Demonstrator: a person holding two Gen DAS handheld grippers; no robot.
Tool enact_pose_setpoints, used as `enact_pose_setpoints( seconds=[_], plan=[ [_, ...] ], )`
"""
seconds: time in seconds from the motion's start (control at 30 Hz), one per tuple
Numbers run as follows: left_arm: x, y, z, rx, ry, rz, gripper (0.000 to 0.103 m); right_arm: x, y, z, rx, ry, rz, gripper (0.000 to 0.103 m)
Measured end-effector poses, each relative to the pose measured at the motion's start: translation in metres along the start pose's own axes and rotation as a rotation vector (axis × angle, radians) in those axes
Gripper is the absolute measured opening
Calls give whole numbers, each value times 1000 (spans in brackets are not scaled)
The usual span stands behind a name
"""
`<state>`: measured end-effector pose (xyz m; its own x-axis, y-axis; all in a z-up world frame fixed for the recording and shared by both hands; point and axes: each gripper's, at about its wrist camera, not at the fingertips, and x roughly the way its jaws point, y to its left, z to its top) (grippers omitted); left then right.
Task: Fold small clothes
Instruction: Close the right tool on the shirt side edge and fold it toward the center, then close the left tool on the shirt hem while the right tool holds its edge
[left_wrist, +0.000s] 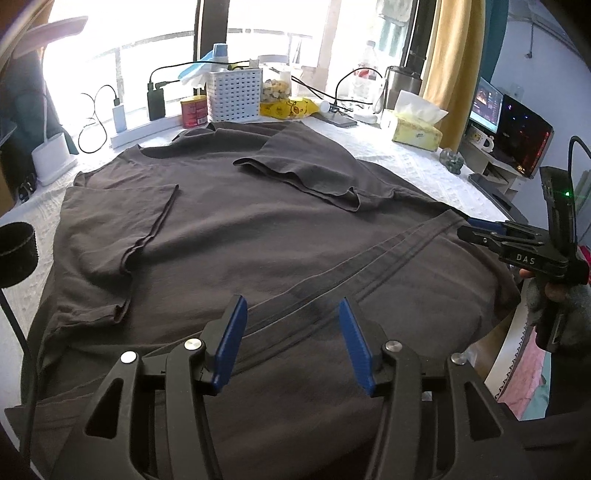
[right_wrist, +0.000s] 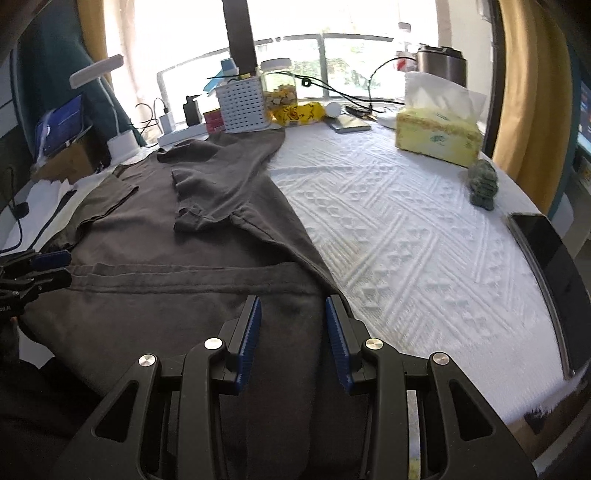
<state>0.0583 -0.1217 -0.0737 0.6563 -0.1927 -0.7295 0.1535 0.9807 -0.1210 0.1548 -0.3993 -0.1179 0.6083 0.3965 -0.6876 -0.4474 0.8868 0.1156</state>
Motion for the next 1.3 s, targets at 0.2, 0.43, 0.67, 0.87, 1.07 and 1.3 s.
enact_pose_setpoints(
  seconds=[0.2,0.43,0.67,0.87,1.07,1.3],
  plan=[
    [0,-4,1,2,-1,9,52,8,8,5,-32,-16,-16,38],
    [-6,2,3,-4,-18,28,52,4,18,-4,-9,-52,-18,38],
    [-18,17,-3,-35,-36,32,52,-7,26,-8,13,-73,10,13],
    [-48,56,-25,-90,-45,98,52,-12,32,-15,29,-69,-14,13],
    [-86,108,-42,-138,-102,259,52,-12,42,-16,36,-65,-45,13],
    [-112,156,-71,-269,-124,317,52,-9,56,-8,39,-55,-66,13]
  ],
)
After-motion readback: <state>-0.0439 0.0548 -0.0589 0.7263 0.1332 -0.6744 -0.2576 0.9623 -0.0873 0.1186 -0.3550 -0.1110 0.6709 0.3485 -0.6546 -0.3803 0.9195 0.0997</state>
